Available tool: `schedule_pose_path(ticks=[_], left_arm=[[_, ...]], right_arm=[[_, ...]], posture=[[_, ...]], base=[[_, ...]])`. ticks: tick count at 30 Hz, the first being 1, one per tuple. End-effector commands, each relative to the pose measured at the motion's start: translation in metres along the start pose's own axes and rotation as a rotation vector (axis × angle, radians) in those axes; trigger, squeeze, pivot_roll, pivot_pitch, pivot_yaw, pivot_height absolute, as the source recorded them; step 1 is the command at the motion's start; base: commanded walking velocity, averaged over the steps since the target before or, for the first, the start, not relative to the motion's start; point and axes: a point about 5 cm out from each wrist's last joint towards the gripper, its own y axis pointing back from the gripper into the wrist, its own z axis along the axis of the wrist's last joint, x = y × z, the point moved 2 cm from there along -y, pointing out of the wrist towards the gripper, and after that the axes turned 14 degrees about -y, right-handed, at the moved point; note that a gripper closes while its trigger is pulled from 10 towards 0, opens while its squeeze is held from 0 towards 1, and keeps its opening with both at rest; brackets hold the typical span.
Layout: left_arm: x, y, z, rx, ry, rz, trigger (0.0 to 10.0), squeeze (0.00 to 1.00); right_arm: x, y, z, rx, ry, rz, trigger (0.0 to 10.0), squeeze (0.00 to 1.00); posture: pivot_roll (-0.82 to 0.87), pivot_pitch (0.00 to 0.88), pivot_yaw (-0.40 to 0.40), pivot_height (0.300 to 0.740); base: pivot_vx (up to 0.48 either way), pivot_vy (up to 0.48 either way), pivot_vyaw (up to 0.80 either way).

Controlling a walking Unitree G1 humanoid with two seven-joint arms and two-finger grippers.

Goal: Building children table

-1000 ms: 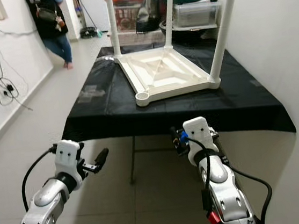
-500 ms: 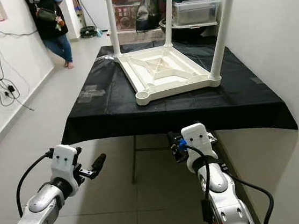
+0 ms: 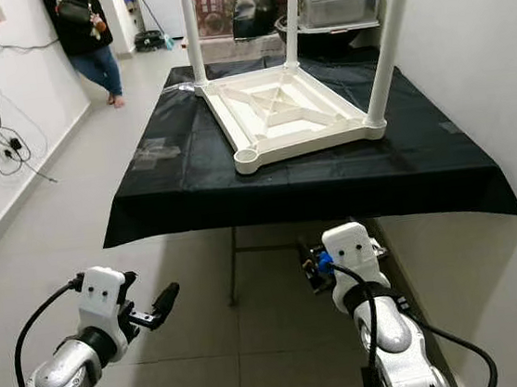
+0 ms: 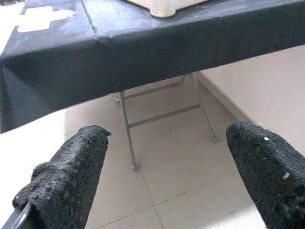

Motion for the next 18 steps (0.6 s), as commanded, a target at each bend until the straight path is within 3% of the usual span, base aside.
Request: schedule_pose_path(ticks=[1,18], left_arm=[[0.0015,0.0027,-0.0013,0.013,-0.007,0.001,10.0,0.00],[-0.0035,0.0125,-0.0045,0.044,0.012,0.011,10.0,0.00]], right_arm=[[0.0026,0.0025,0.0001,0.005,0.001,0.014,10.0,0.00],[0.0045,0.0059,0.0005,0.030,0.010,0.040,10.0,0.00]], posture=[[0.01,0.099,-0.028,0.740],[0.00,0.095,-0.052,0.740]], base=[[0.000,0.000,0.00],[0.000,0.000,0.00]])
